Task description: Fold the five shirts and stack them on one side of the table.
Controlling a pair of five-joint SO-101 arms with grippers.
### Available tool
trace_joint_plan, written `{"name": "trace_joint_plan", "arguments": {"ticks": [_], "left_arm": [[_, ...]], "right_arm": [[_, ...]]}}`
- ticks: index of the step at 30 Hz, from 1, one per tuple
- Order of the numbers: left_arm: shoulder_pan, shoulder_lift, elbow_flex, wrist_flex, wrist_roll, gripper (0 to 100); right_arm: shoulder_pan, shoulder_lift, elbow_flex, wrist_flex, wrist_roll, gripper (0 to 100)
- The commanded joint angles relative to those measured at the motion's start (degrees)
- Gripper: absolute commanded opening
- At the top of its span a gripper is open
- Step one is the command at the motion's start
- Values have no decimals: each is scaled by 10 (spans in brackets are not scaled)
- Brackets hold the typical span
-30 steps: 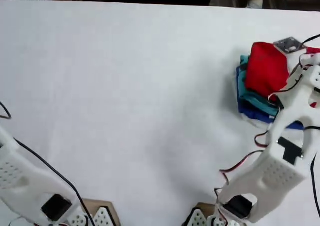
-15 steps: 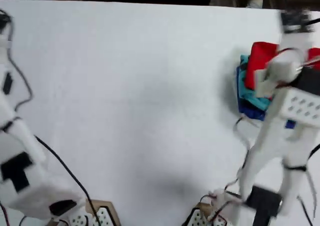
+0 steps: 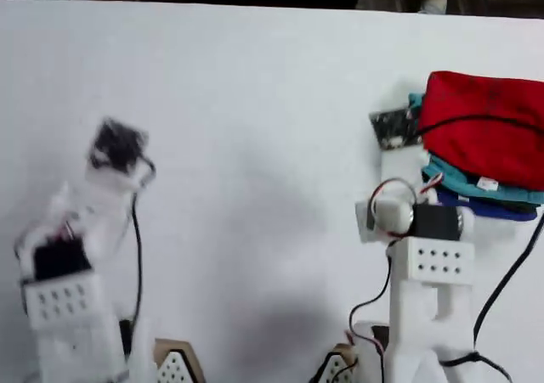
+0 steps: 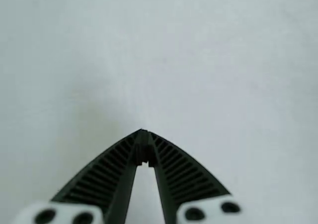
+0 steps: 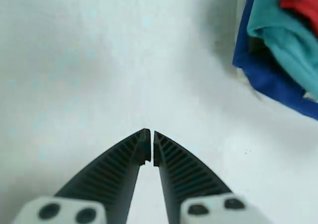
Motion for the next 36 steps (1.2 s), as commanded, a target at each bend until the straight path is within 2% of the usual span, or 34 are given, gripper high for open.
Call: {"name": "trace_joint_plan", "arguments": {"ticks": [1, 7, 9, 11, 13, 16, 18, 20, 22, 26, 28, 31, 33, 34, 36], "left_arm": [[29, -168, 124, -54, 6, 28], [37, -418, 319, -54, 10, 28], [39, -417, 338, -42, 12, 28], [46, -394, 342, 3, 45, 28], [74, -394, 345, 37, 124, 28], [142, -402, 355, 73, 300, 28], [185, -407, 384, 69, 399, 28], [227, -406, 388, 63, 468, 28], [246, -407, 390, 64, 505, 28], [219, -406, 390, 78, 509, 28], [185, -406, 390, 78, 501, 28], [138, -406, 390, 70, 387, 64], [108, -405, 390, 69, 291, 102], [102, -405, 390, 70, 263, 115], [101, -405, 390, 70, 265, 125]], "right_arm": [[-5, -45, 78, -34, -4, 20], [-4, -115, 208, -52, 0, 20], [-7, -146, 247, -61, -1, 20], [-7, -183, 283, -63, -4, 20], [-4, -229, 318, -75, -4, 20], [-8, -304, 389, -102, -4, 20], [-8, -356, 446, -123, -4, 20], [-7, -414, 474, -126, -4, 20], [-7, -467, 484, -95, -4, 20], [-5, -572, 500, -34, -4, 20], [-5, -583, 500, -28, -35, 20], [-9, -572, 500, -35, -109, 21], [-34, -572, 500, -35, -115, 21], [-48, -571, 500, -36, -115, 21], [-68, -571, 500, -36, -115, 21]]}}
